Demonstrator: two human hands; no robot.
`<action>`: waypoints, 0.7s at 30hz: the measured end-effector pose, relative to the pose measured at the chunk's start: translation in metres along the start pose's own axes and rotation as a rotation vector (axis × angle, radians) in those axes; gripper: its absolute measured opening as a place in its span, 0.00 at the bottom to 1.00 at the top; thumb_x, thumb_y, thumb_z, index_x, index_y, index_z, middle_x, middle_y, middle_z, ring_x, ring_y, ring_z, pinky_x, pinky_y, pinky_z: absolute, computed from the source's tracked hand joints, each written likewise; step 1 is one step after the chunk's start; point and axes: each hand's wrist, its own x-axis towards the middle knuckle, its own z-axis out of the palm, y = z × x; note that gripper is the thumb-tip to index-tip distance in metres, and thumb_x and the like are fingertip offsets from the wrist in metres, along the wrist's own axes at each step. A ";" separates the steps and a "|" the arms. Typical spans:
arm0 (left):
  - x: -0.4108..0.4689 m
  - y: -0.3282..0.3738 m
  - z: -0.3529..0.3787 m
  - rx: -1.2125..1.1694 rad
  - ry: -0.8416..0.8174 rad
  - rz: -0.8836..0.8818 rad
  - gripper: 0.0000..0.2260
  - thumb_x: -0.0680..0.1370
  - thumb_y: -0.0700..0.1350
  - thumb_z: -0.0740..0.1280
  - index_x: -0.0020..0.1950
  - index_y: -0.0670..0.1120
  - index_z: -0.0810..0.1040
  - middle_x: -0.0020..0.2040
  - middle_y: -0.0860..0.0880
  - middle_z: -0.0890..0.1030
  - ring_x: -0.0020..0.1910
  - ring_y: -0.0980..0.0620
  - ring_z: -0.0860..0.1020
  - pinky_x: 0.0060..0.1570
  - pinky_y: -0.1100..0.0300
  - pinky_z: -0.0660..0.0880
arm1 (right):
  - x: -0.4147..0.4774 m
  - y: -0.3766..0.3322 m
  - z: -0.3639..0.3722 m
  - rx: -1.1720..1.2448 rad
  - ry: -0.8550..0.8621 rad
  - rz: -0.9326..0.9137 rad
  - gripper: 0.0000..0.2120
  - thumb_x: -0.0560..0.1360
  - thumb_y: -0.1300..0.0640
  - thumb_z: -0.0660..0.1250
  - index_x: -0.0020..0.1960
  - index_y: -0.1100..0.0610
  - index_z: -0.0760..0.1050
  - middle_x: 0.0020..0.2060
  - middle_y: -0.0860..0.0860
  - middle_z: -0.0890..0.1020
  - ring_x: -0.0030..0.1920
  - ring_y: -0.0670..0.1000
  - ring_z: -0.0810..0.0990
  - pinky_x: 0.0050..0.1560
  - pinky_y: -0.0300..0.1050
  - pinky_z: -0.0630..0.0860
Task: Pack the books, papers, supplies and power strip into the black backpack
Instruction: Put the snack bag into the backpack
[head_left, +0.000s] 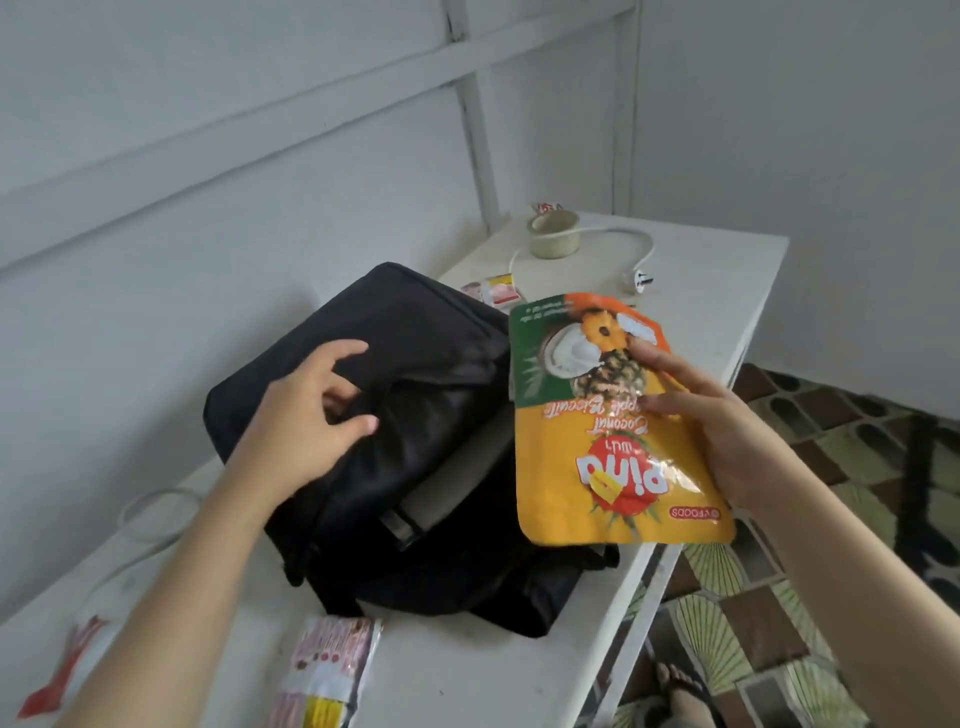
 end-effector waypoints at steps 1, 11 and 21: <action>0.006 -0.003 -0.003 -0.028 0.026 -0.028 0.30 0.68 0.40 0.76 0.64 0.58 0.70 0.42 0.59 0.76 0.41 0.61 0.76 0.47 0.61 0.70 | -0.001 0.000 0.001 -0.026 -0.040 0.015 0.23 0.66 0.66 0.67 0.57 0.48 0.79 0.56 0.53 0.81 0.46 0.59 0.83 0.36 0.49 0.81; -0.020 0.008 0.012 0.112 0.166 0.308 0.21 0.72 0.38 0.70 0.64 0.49 0.73 0.57 0.57 0.73 0.56 0.59 0.71 0.59 0.61 0.66 | 0.015 0.002 0.020 -0.285 -0.065 0.082 0.19 0.70 0.65 0.71 0.56 0.46 0.80 0.52 0.54 0.83 0.47 0.61 0.84 0.43 0.56 0.82; -0.039 -0.011 0.025 0.364 -0.143 0.337 0.21 0.69 0.42 0.74 0.57 0.57 0.72 0.64 0.49 0.73 0.56 0.45 0.76 0.43 0.57 0.76 | 0.024 0.003 0.030 -0.321 -0.087 0.074 0.18 0.71 0.64 0.70 0.55 0.45 0.80 0.53 0.52 0.82 0.45 0.57 0.84 0.37 0.49 0.81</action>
